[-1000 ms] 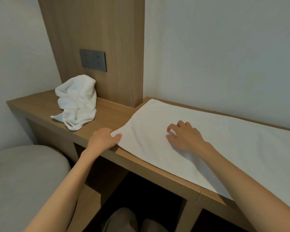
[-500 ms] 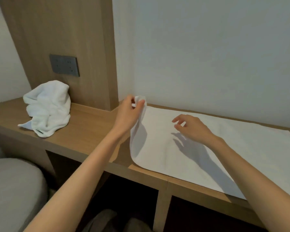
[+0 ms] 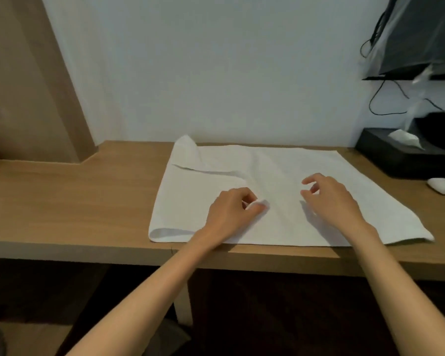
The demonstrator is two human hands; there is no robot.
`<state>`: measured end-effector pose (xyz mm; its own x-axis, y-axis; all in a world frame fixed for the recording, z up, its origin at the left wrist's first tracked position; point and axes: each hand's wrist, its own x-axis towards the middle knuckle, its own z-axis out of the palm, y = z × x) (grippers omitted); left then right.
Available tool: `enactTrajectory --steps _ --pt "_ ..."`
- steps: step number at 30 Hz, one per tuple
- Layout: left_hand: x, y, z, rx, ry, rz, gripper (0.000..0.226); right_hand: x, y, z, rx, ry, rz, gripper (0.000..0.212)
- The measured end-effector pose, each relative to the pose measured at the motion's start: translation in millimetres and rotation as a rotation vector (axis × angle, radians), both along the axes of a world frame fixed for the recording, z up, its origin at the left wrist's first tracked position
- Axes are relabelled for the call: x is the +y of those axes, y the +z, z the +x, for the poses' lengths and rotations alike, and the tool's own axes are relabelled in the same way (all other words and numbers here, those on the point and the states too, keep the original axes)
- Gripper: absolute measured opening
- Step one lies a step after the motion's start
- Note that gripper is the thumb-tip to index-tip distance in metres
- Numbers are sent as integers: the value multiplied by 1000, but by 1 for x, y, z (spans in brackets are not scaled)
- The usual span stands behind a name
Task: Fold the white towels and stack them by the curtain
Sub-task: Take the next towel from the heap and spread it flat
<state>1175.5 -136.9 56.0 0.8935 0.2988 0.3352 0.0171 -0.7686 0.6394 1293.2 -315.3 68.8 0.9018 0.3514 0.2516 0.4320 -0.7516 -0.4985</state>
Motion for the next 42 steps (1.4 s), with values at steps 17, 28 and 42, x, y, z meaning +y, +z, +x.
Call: enactTrajectory --steps 17,28,42 --pt "-6 -5 4 -7 65 150 25 -107 -29 -7 -31 -611 -3 61" --pt "1 12 0 -223 81 -324 23 -46 -1 -12 -19 -26 556 14" --pt "59 61 5 -534 182 -523 32 105 77 -36 -108 596 465 9"
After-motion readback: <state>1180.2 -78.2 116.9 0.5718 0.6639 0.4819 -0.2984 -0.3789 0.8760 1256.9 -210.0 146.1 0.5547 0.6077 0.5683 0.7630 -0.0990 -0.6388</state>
